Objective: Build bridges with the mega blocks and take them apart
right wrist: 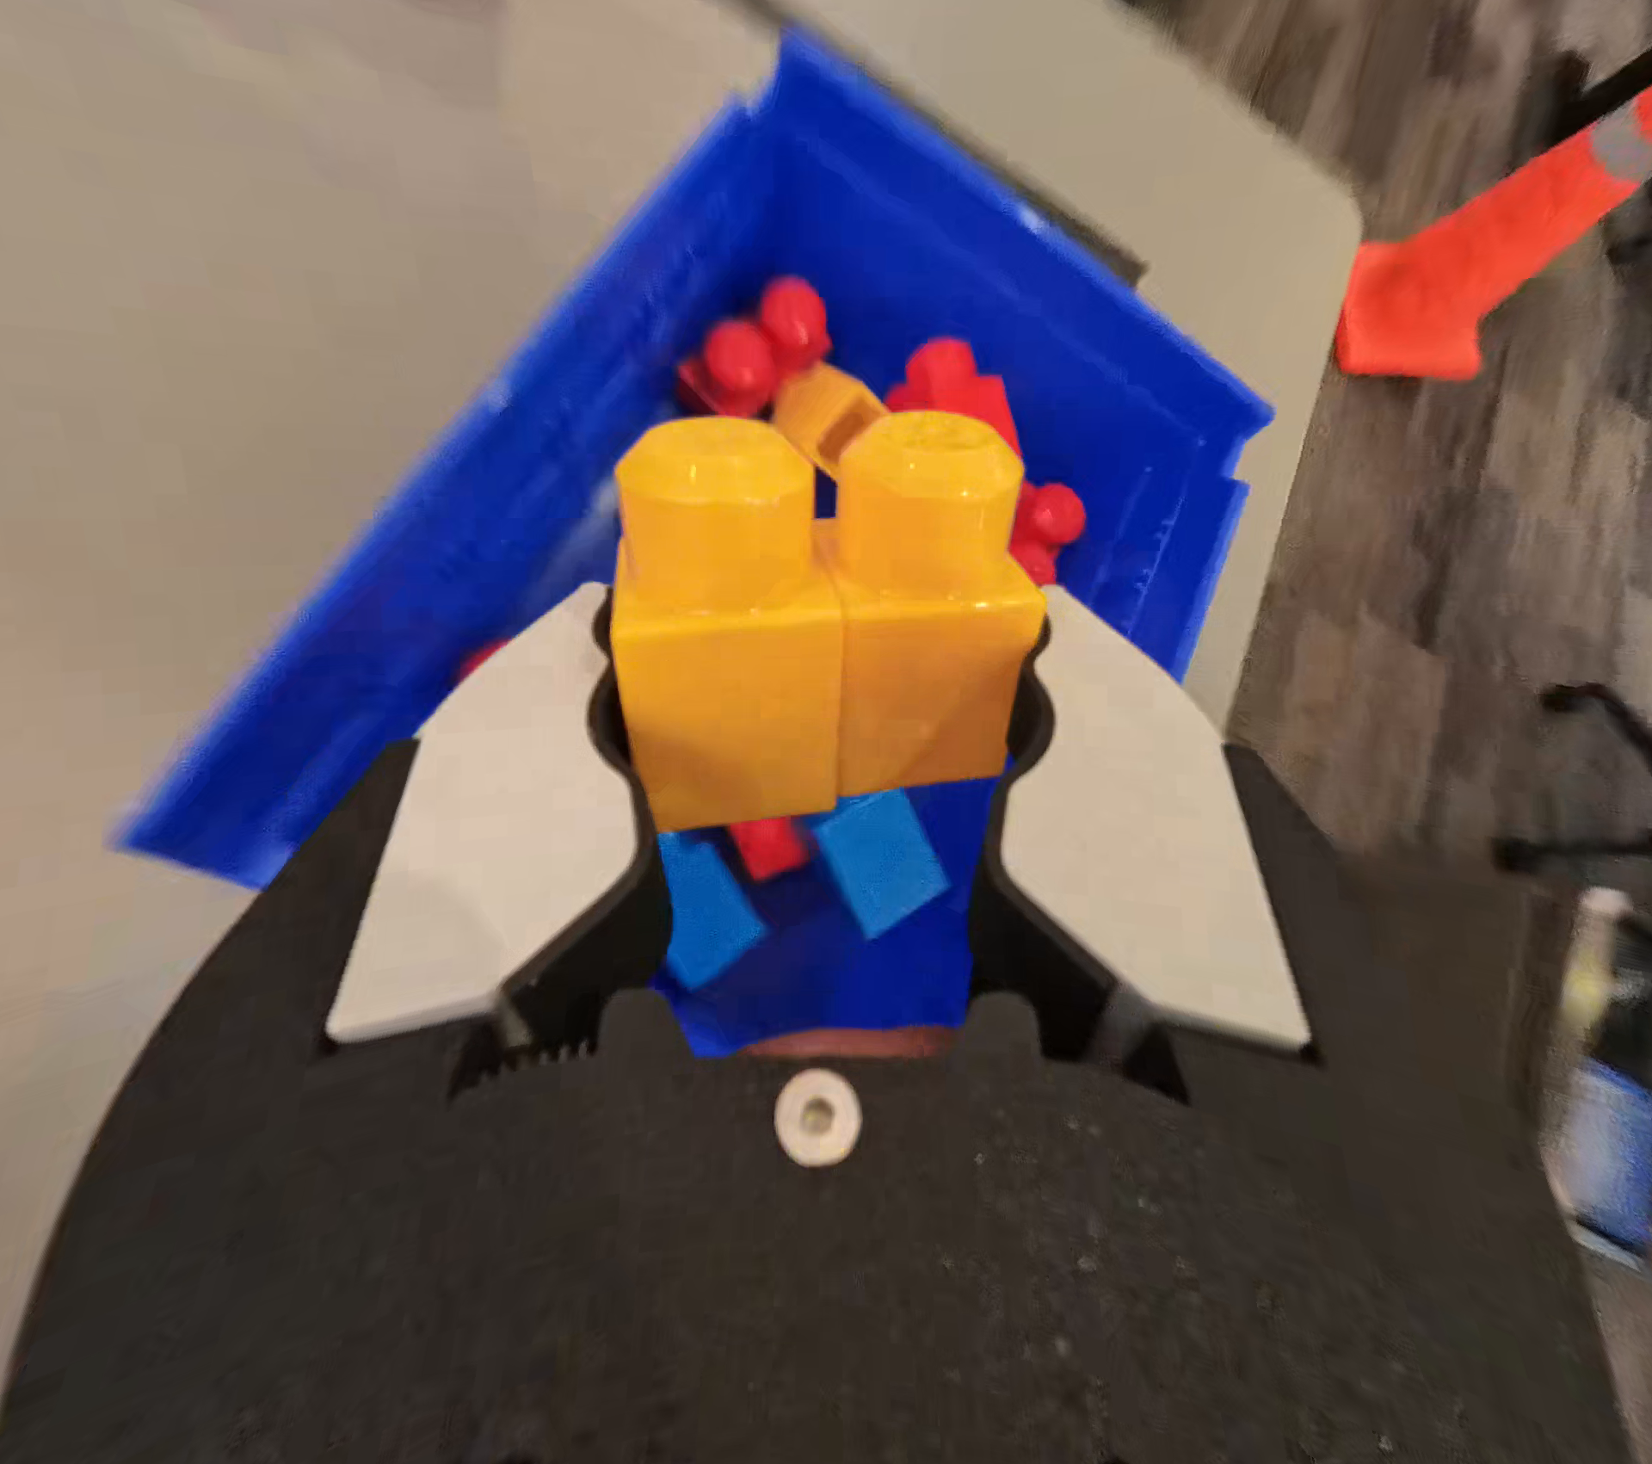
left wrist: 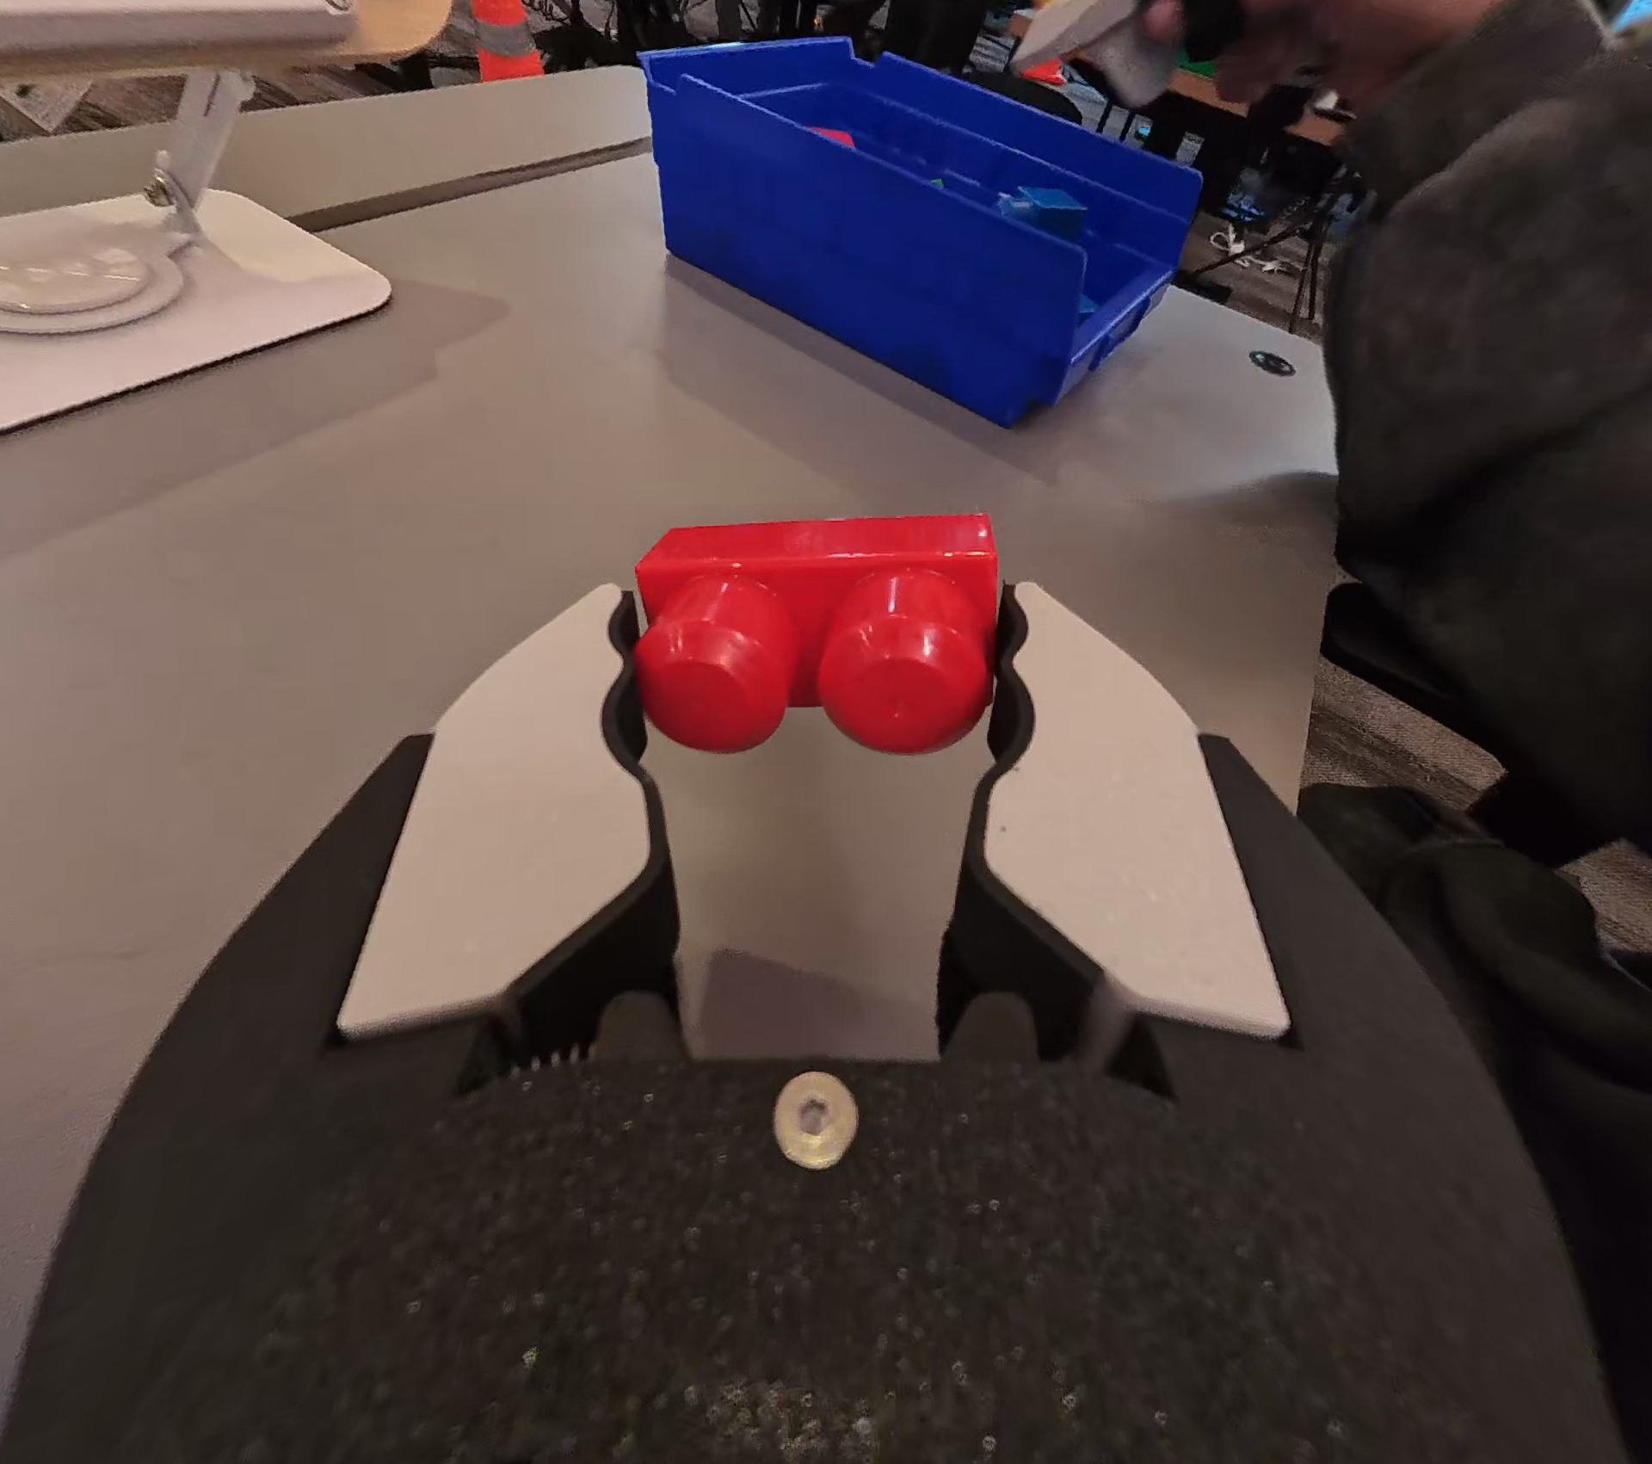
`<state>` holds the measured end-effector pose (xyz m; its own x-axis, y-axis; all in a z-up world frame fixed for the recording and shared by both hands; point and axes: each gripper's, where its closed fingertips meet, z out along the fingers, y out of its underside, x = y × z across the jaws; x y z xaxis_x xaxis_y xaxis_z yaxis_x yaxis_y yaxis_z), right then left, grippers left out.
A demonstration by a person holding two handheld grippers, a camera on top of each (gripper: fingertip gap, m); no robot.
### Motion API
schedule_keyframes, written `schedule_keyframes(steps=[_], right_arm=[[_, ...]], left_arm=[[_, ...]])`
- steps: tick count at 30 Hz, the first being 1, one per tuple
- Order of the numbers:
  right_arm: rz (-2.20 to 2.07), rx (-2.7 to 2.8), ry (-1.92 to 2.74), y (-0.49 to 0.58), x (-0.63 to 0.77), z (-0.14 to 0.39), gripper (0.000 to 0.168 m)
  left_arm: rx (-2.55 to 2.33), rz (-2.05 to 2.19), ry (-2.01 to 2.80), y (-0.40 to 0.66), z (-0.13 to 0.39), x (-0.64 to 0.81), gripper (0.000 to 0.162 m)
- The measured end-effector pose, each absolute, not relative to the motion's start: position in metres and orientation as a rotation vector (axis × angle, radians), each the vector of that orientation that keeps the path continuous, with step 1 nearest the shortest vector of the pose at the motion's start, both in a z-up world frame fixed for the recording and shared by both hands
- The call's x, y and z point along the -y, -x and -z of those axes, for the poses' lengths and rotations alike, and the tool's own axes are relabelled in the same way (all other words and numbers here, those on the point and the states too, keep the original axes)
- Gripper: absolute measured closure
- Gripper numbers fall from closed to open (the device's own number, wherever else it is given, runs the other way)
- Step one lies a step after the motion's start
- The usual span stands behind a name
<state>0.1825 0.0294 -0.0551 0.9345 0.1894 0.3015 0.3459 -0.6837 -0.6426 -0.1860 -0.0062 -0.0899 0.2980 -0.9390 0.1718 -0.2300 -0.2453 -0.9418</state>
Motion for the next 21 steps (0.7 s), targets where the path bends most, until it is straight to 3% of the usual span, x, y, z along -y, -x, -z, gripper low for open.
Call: schedule_keyframes(steps=[6,12,13,17,21], right_arm=[[0.171,0.775,2.691,-0.183,-0.071,0.137,0.084],[0.336,1.088,2.699,-0.172,-0.088,0.161,0.085],[0.351,1.106,2.687,-0.171,-0.09,0.162,0.077],[0.366,1.032,2.624,-0.172,-0.088,0.137,0.076],[0.335,0.796,2.295,-0.151,-0.062,0.042,0.081]], left_arm=[[-1.144,0.991,1.641,0.176,0.087,0.015,0.087],[-1.206,0.97,1.654,0.175,0.097,0.022,0.087],[-1.213,0.97,1.658,0.176,0.098,0.023,0.087],[-1.204,0.948,1.674,0.182,0.101,0.022,0.087],[-1.162,0.943,1.674,0.19,0.095,0.017,0.087]])
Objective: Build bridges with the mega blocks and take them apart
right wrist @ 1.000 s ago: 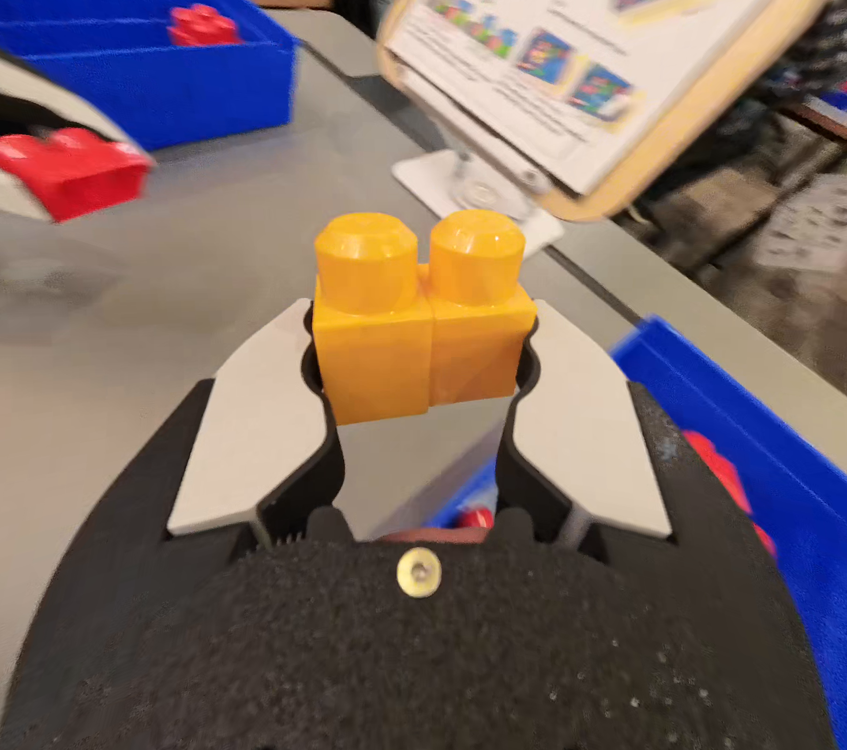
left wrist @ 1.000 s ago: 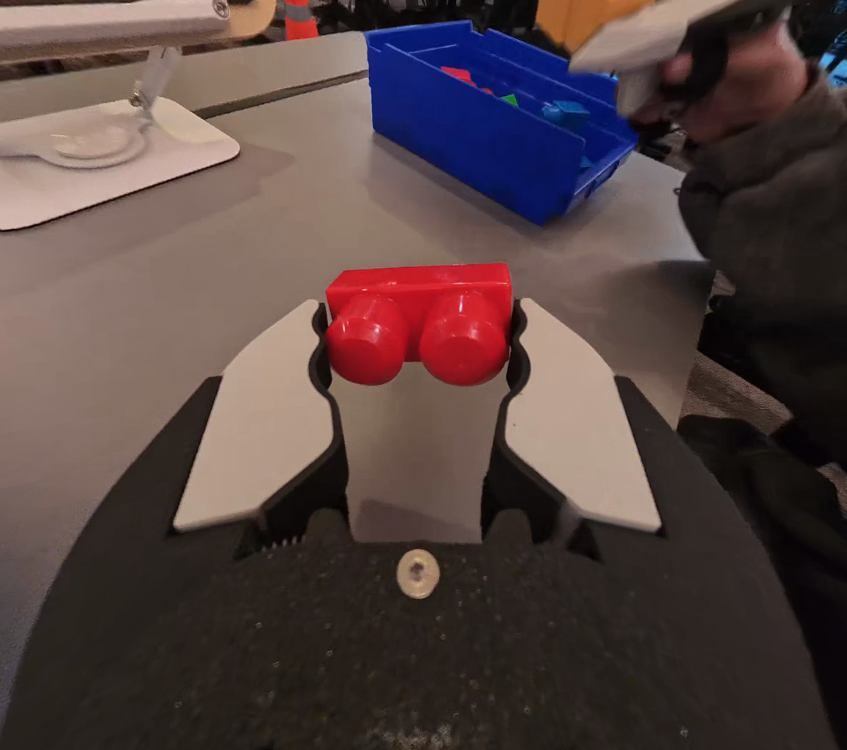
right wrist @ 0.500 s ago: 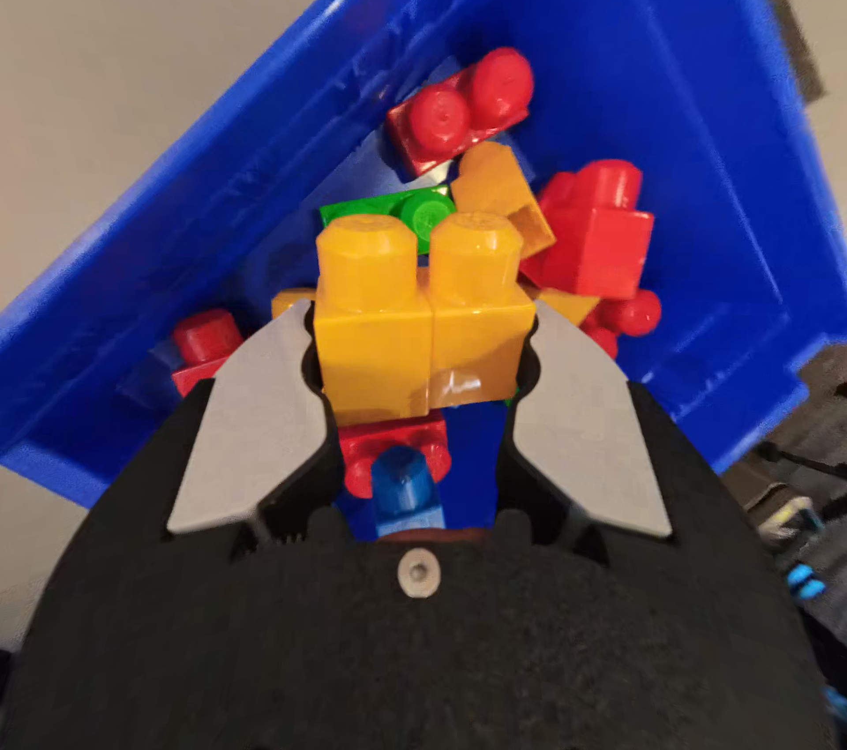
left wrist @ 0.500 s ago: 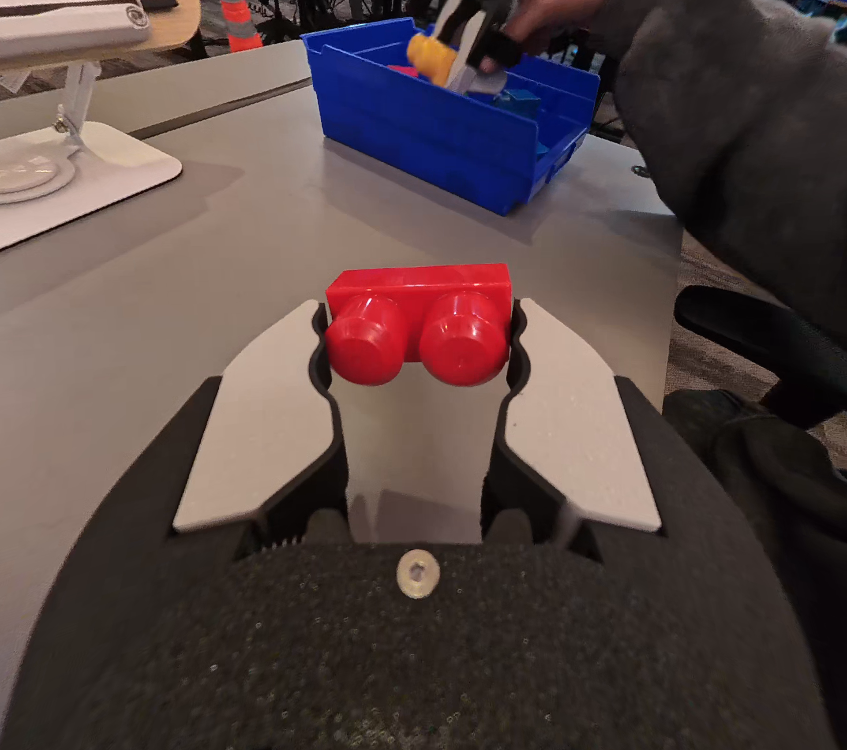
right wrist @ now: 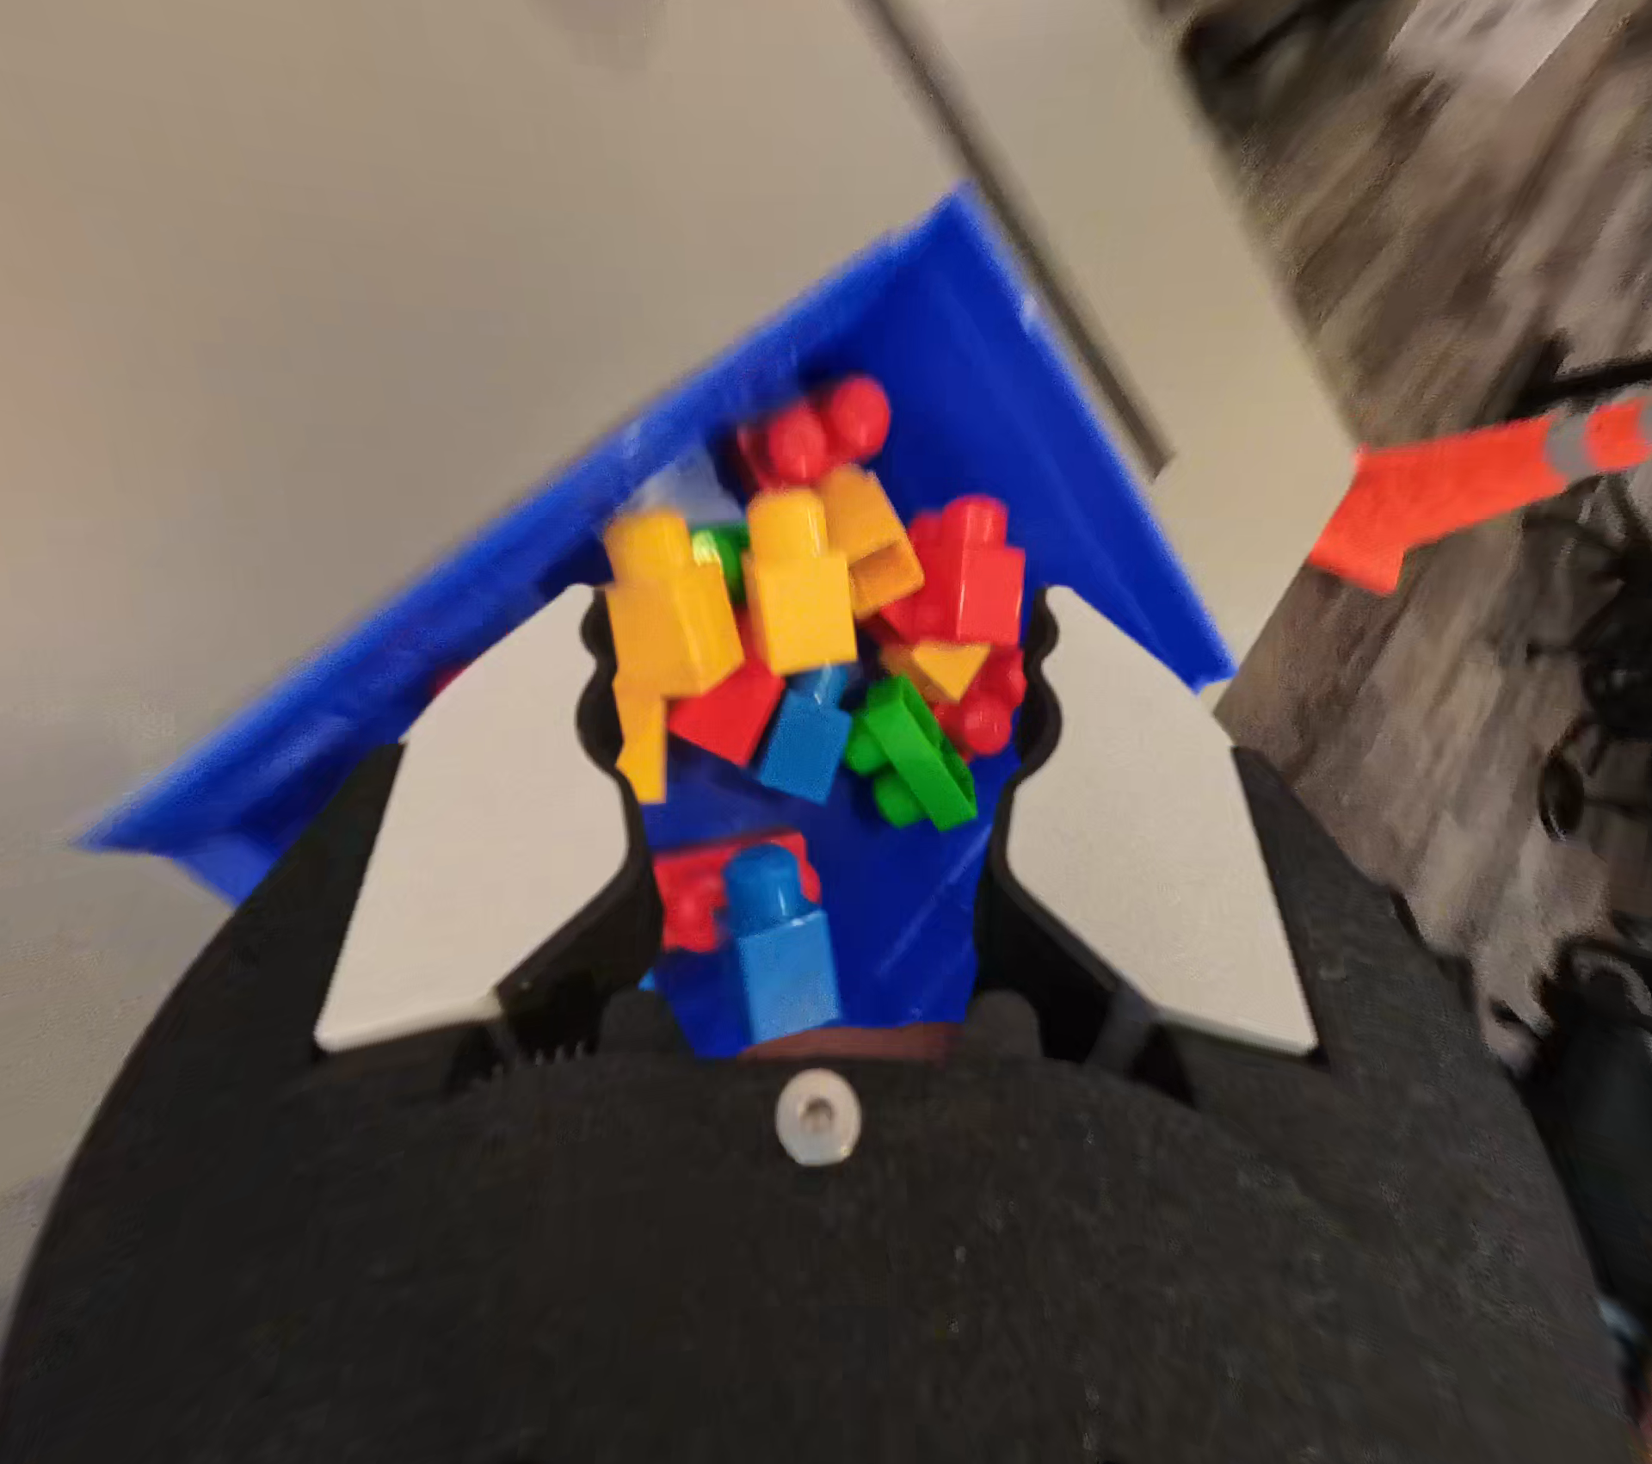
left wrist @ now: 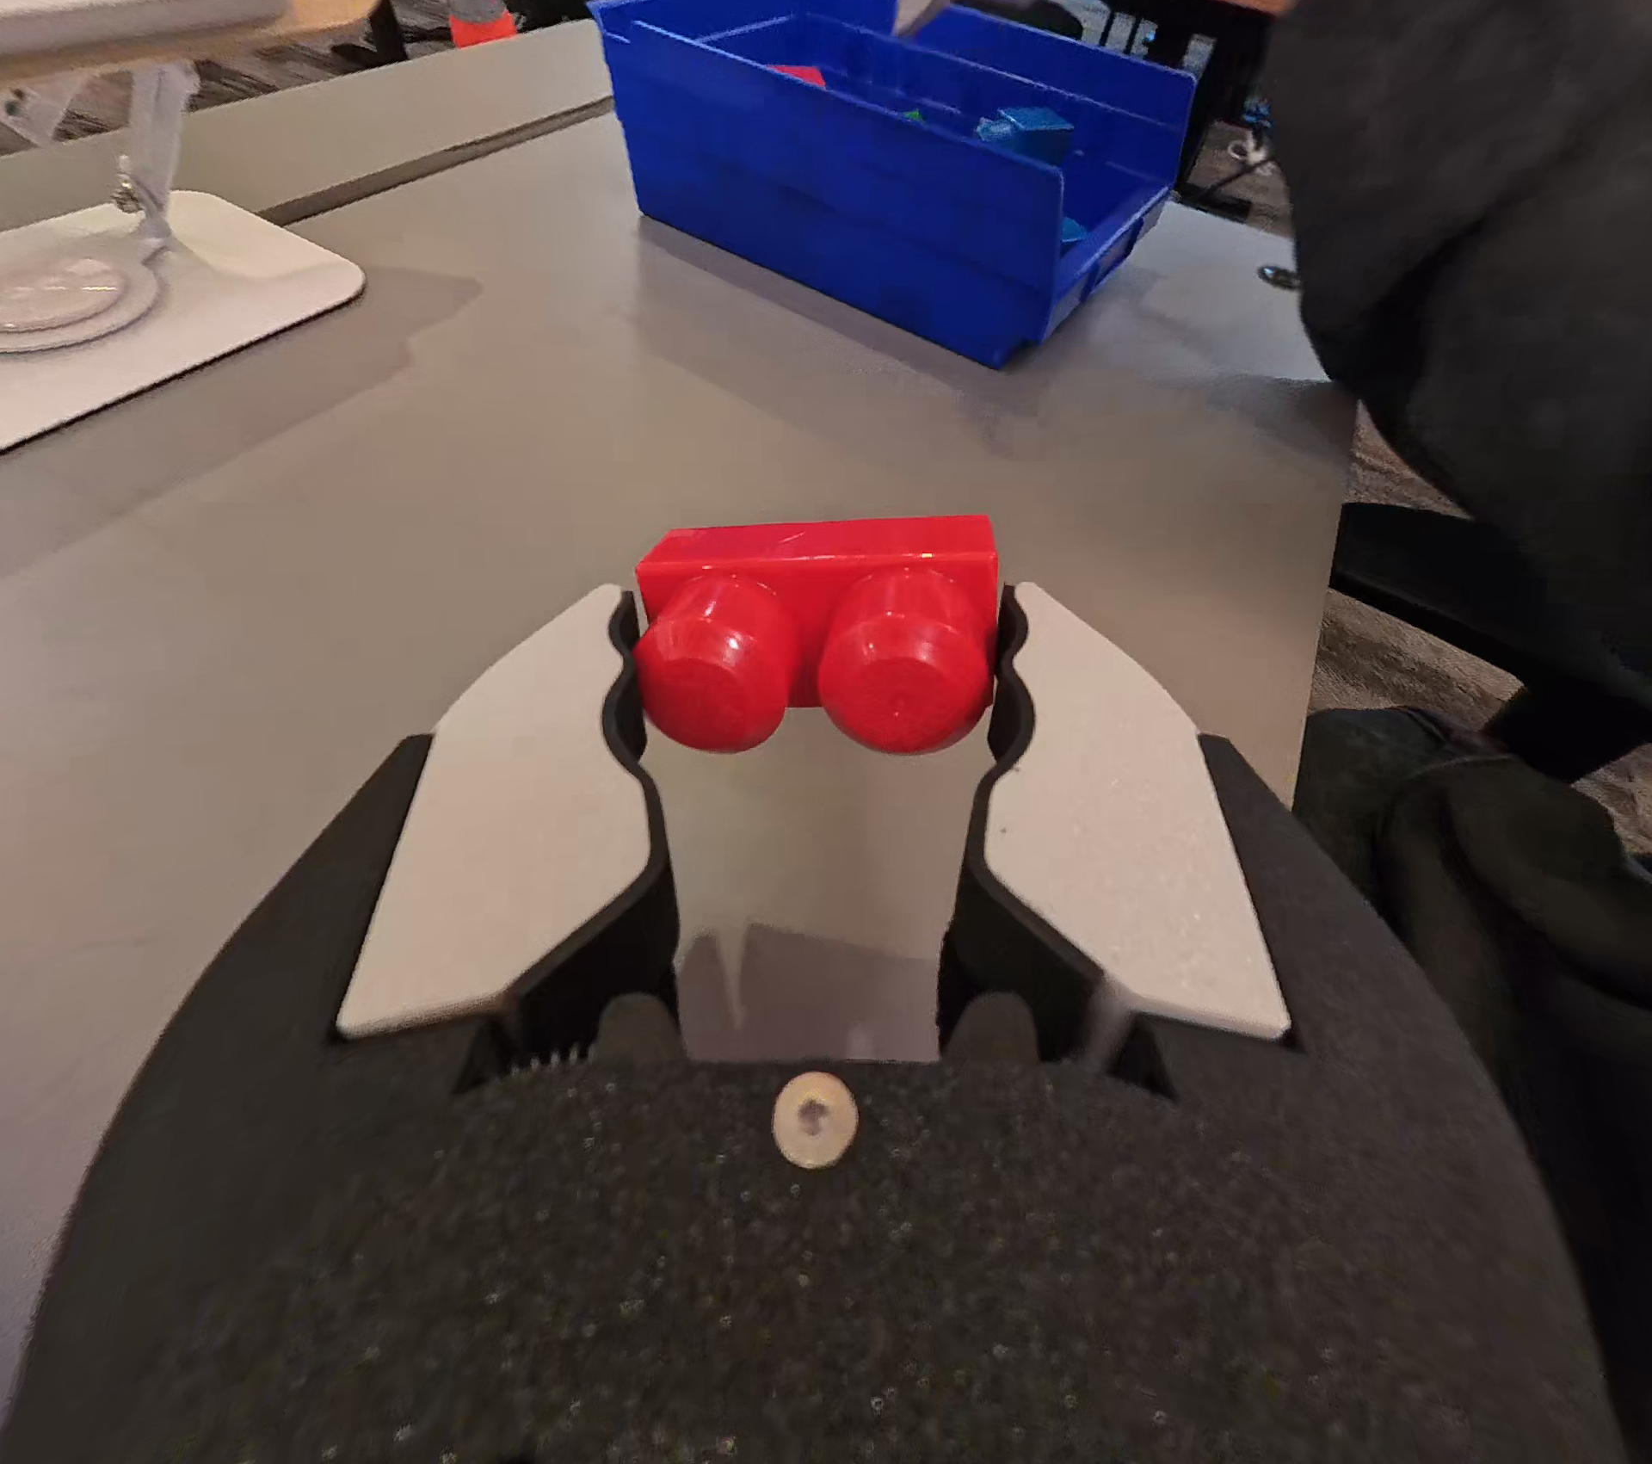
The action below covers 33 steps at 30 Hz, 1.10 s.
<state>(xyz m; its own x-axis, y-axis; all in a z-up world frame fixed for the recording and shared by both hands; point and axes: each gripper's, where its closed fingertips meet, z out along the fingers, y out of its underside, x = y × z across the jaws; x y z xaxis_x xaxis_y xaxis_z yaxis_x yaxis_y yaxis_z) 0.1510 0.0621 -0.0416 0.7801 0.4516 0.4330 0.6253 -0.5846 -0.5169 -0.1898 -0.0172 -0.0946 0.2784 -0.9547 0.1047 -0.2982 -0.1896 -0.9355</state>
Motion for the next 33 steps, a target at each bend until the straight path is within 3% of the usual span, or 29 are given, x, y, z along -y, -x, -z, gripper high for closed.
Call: schedule_keyframes(steps=[4,6,9,13,18,26,33], right_arm=[[-0.118,0.59,1.795,-0.054,-0.008,-0.041,0.099],[-0.422,0.571,1.639,0.012,0.025,-0.037,0.102],[-0.711,0.542,1.581,0.087,0.058,0.017,0.099],[-0.642,0.585,1.625,0.122,0.075,0.071,0.096],[-0.587,0.607,1.629,0.12,0.079,0.071,0.102],[-0.575,0.546,1.665,0.109,0.071,0.084,0.11],[-0.608,0.557,1.689,0.11,0.084,0.096,0.11]], left_arm=[[-1.151,0.97,1.687,0.19,0.094,0.015,0.087],[-1.164,0.965,1.689,0.188,0.096,0.015,0.087],[-1.197,0.946,1.677,0.184,0.098,0.018,0.087],[-1.244,0.912,1.669,0.178,0.102,0.022,0.087],[-1.374,0.853,1.688,0.171,0.111,0.021,0.087],[-2.019,0.177,1.851,0.174,0.158,-0.058,0.087],[-2.268,0.171,1.899,0.155,0.195,-0.062,0.087]])
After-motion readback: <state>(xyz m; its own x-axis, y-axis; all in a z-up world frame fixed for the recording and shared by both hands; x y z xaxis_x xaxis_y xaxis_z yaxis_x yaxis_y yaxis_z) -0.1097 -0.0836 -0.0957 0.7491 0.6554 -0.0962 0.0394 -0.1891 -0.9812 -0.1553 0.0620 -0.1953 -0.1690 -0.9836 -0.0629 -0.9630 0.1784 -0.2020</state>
